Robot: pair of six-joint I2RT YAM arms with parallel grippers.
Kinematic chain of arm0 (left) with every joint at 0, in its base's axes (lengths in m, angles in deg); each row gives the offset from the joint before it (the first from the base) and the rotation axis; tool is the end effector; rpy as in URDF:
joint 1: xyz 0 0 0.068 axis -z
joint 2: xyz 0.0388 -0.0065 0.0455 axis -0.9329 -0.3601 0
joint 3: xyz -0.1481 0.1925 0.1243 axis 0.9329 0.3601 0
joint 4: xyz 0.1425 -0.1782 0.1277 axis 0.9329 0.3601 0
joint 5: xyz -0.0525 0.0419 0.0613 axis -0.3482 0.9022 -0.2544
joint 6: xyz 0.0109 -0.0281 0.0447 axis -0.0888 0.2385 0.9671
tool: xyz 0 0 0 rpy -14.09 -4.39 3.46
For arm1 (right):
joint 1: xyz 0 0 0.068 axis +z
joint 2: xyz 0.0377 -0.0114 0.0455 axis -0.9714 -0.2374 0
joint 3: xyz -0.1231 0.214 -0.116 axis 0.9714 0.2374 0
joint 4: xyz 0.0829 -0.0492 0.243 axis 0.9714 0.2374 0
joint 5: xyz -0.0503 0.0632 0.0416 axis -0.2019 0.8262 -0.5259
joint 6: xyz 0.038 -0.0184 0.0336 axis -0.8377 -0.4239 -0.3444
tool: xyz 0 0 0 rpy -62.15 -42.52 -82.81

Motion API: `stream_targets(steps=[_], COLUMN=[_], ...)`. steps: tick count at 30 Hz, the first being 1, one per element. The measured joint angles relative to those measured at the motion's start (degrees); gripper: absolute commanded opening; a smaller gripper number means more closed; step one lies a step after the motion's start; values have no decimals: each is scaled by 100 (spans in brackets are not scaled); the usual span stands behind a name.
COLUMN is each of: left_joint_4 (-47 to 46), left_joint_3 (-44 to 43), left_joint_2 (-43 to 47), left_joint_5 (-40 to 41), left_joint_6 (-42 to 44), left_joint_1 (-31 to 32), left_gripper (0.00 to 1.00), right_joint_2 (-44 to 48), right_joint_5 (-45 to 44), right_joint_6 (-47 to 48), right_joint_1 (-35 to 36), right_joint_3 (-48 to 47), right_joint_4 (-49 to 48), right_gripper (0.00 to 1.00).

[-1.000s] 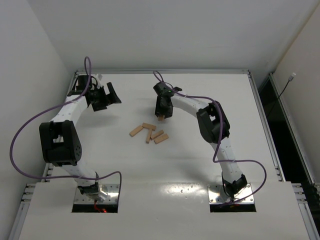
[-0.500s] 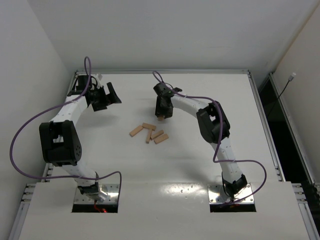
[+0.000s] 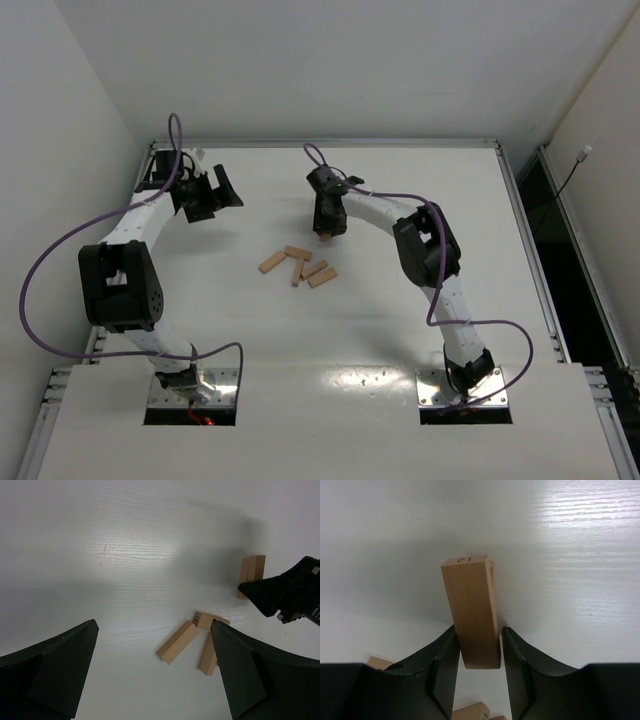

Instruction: Build the wood block tower

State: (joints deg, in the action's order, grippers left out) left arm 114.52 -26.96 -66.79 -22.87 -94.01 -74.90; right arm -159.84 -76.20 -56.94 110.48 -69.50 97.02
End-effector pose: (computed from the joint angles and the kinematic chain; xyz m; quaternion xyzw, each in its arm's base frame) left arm 0.3600 0.0239 0.2539 -0.1582 0.9090 -0.2304 0.3092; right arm 0.4088 0.2705 0.1359 0.1097 0.9677 0.0678 0.2168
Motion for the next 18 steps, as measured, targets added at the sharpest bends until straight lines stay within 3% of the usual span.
stream_targets(steps=[4, 7, 18], left_joint_4=[0, -2, -39], left_joint_3=[0, 0, 0], left_joint_2=[0, 0, 0], left_joint_5=[-4, -13, -46], left_joint_6=[-20, -35, -37], left_joint_1=[0, 0, 0], left_gripper=[95, 95, 95], right_joint_2=[26, 33, 44], right_joint_5=[-63, -39, 2], right_joint_6=[46, 146, 540], right_joint_1=[0, 0, 11], right_joint_3=[44, 48, 59], right_joint_4=[-2, -20, -92], right_gripper=[40, 52, 48])
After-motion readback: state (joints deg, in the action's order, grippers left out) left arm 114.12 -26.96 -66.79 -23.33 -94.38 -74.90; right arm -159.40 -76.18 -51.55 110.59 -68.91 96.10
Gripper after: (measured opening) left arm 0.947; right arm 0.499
